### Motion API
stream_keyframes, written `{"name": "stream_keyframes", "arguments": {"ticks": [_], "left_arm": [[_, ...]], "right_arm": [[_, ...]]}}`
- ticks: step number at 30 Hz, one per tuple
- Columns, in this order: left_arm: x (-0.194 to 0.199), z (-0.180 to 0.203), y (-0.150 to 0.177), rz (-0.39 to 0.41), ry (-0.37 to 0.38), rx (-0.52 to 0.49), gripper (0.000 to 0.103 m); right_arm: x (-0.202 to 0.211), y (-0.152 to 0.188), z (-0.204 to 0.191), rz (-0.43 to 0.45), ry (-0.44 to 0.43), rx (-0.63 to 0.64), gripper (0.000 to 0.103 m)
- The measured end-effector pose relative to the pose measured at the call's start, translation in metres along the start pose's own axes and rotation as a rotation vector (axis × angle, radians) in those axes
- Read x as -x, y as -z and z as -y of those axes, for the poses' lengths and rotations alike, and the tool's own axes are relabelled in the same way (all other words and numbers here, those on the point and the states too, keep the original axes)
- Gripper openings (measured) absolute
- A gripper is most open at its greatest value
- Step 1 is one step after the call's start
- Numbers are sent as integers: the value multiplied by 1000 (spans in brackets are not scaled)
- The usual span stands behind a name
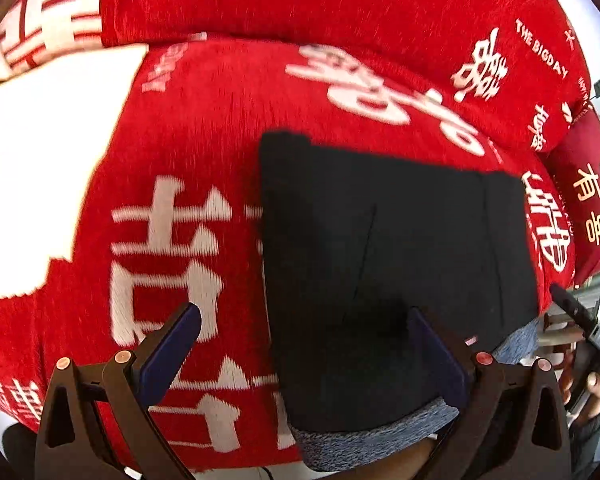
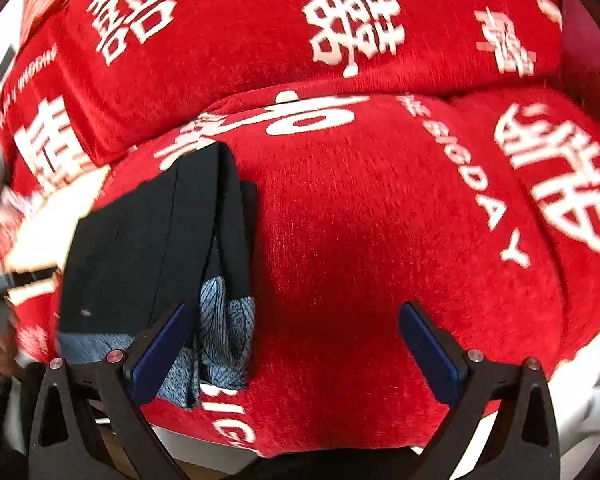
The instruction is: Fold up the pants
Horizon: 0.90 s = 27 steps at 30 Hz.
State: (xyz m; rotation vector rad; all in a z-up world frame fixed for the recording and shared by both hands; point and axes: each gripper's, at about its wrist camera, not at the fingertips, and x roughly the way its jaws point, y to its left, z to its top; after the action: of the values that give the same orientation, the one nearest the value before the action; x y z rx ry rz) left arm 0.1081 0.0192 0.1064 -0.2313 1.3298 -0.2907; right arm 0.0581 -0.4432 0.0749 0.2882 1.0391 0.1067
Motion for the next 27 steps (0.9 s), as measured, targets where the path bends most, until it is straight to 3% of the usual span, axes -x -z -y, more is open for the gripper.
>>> {"name": "stream_keyframes", "arguments": {"ticks": [3, 7, 9, 12, 15, 18, 24, 27], "left_arm": [[-6, 3, 2, -26, 75, 37, 103], [-22, 27, 7, -64, 62, -59, 103], [-27, 32, 7, -59, 58, -49, 103], [-32, 31, 3, -63, 67, -18, 103], [-32, 33, 7, -51, 64, -25, 103], [-29, 37, 11, -18, 38, -39, 103], [-14, 51, 17, 43, -2, -134, 78], [-12, 57, 16, 52, -29, -153, 72]], "right_arm": [[-19, -7, -12, -53, -87, 37, 103], [-54, -10, -39, -192, -210, 76, 103], [-74, -8, -51, -238, -256, 77, 103], [-76, -8, -66, -196, -208, 120, 103], [-75, -7, -59, -189, -243, 99, 103], [-73, -3, -64, -170, -213, 124, 102], [-63, -2, -70, -150, -185, 157, 87], [-61, -2, -73, -140, -168, 161, 80]]}}
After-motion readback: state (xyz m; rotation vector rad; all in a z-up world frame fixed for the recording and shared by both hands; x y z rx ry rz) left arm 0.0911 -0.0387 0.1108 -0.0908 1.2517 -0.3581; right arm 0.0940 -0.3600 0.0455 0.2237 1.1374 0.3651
